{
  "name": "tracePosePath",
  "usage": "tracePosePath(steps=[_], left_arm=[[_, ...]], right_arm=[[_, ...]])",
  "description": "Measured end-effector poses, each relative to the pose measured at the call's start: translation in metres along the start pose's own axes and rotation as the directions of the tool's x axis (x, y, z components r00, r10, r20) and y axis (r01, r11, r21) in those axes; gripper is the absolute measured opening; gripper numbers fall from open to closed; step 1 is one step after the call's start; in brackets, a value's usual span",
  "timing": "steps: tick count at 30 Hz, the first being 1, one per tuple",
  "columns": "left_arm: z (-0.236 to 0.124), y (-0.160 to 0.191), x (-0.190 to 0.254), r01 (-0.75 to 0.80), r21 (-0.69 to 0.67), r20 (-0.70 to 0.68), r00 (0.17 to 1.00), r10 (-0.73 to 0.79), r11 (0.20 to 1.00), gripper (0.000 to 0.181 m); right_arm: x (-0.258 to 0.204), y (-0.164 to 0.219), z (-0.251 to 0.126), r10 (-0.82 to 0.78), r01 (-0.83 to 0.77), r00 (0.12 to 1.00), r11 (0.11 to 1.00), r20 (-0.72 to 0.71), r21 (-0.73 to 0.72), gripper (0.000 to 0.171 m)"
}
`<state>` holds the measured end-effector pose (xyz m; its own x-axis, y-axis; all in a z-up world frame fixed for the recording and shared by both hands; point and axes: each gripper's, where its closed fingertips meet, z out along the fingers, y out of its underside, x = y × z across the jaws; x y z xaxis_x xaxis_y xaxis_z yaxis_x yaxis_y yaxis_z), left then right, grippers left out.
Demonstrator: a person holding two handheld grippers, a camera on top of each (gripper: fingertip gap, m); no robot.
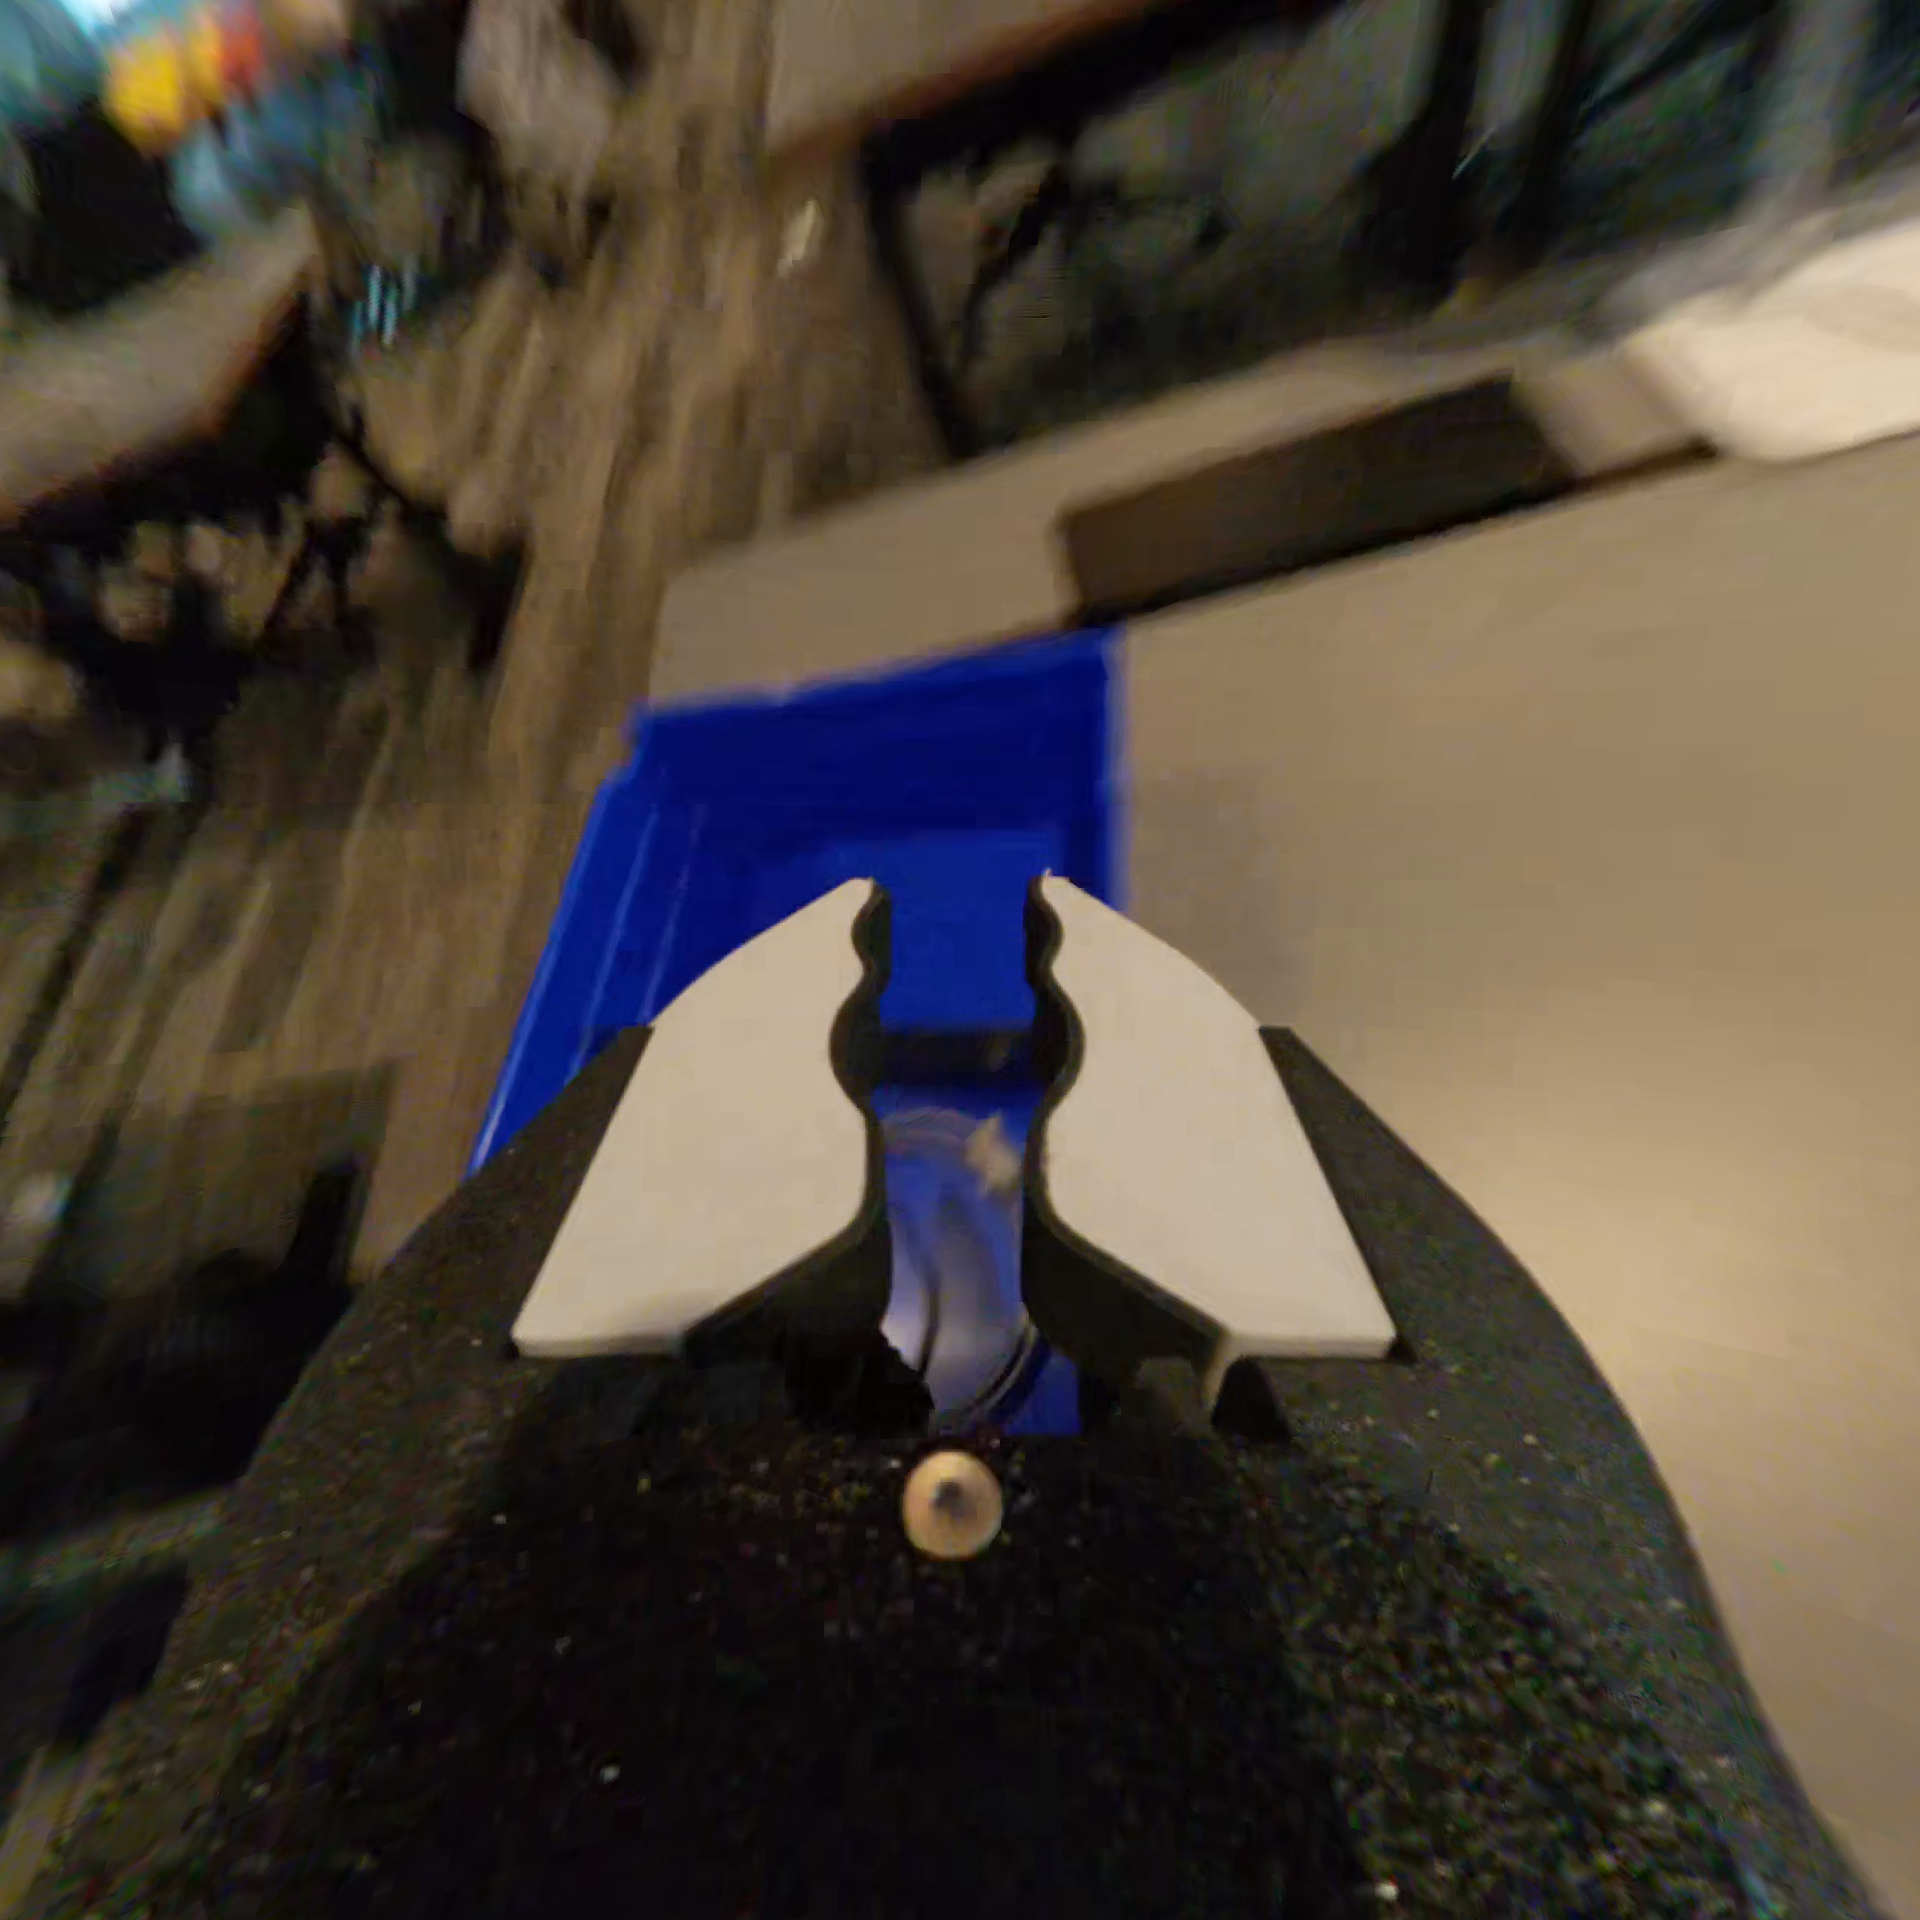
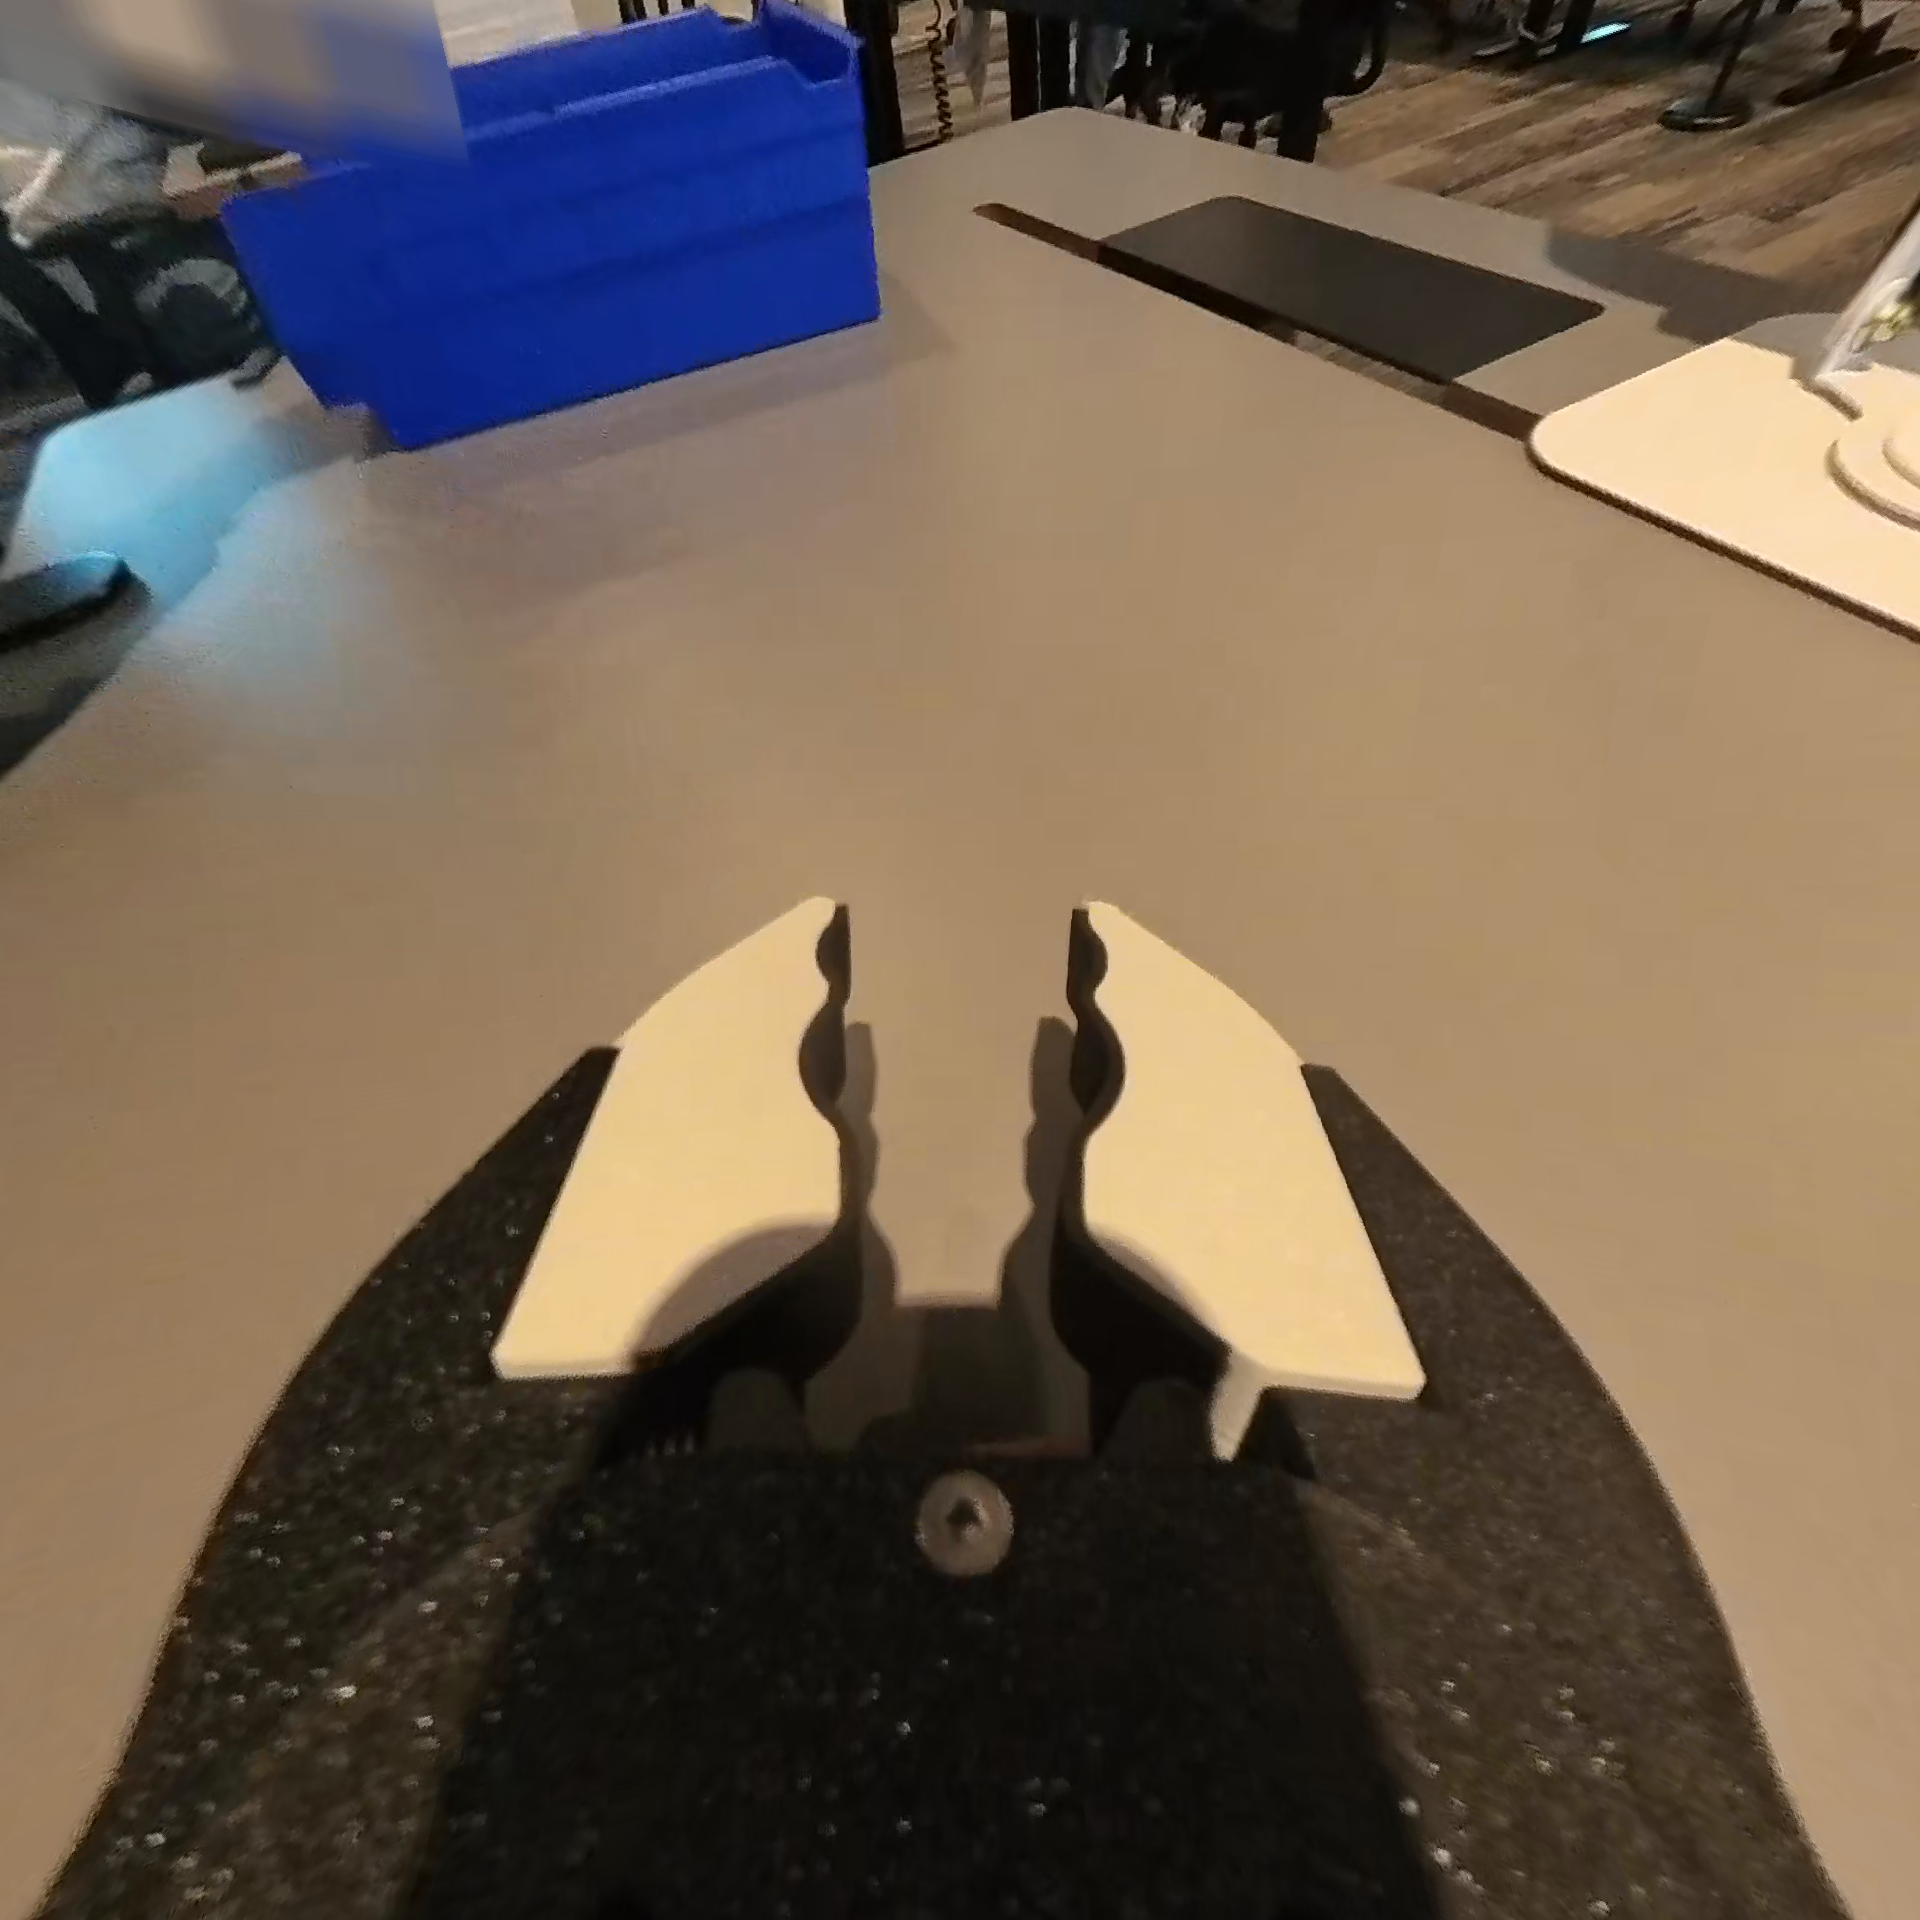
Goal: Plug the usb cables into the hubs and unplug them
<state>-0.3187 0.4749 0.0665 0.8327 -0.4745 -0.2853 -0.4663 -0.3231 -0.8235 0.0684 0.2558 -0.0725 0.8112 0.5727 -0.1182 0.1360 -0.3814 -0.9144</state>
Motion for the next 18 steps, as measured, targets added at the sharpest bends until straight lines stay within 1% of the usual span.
tracePosePath(steps=[1,2,4,5,6,7,10,13,18], left_arm=[[0.006,0.024,-0.024,0.038,-0.118,0.031,0.999,-0.035,0.992,0.027],[0.014,0.049,-0.04,0.077,-0.244,0.04,0.997,-0.069,0.967,0.027],[0.03,0.104,-0.049,0.098,-0.5,-0.017,0.992,-0.123,0.861,0.025],[0.036,0.128,-0.048,0.075,-0.596,-0.045,0.991,-0.127,0.8,0.023],[0.042,0.146,-0.049,0.047,-0.657,-0.064,0.991,-0.118,0.753,0.022],[0.048,0.158,-0.048,0.031,-0.689,-0.077,0.99,-0.116,0.724,0.021],[0.061,0.176,-0.048,0.013,-0.723,-0.098,0.988,-0.121,0.691,0.018],[0.066,0.183,-0.053,-0.01,-0.737,-0.106,0.989,-0.1,0.675,0.019],[0.078,0.189,-0.059,-0.069,-0.741,-0.16,0.984,-0.076,0.668,0.017]], right_arm=[[-0.001,0.001,0.001,-0.007,0.007,1.0,1.0,0.004,-0.007,0.041],[-0.002,0.002,0.001,-0.015,0.015,1.0,1.0,0.007,-0.016,0.041],[-0.005,0.004,0.003,-0.033,0.034,0.999,0.999,0.012,-0.031,0.04],[-0.006,0.004,0.003,-0.043,0.043,0.999,0.998,0.013,-0.036,0.04],[-0.007,0.005,0.003,-0.052,0.053,0.999,0.998,0.014,-0.041,0.04],[-0.008,0.006,0.003,-0.061,0.062,0.998,0.997,0.014,-0.045,0.04],[-0.009,0.007,0.003,-0.077,0.078,0.997,0.996,0.015,-0.053,0.04],[-0.01,0.008,0.003,-0.074,0.075,0.997,0.996,0.024,-0.056,0.04],[-0.011,0.009,0.003,-0.057,0.06,0.997,0.996,0.047,-0.061,0.04]])
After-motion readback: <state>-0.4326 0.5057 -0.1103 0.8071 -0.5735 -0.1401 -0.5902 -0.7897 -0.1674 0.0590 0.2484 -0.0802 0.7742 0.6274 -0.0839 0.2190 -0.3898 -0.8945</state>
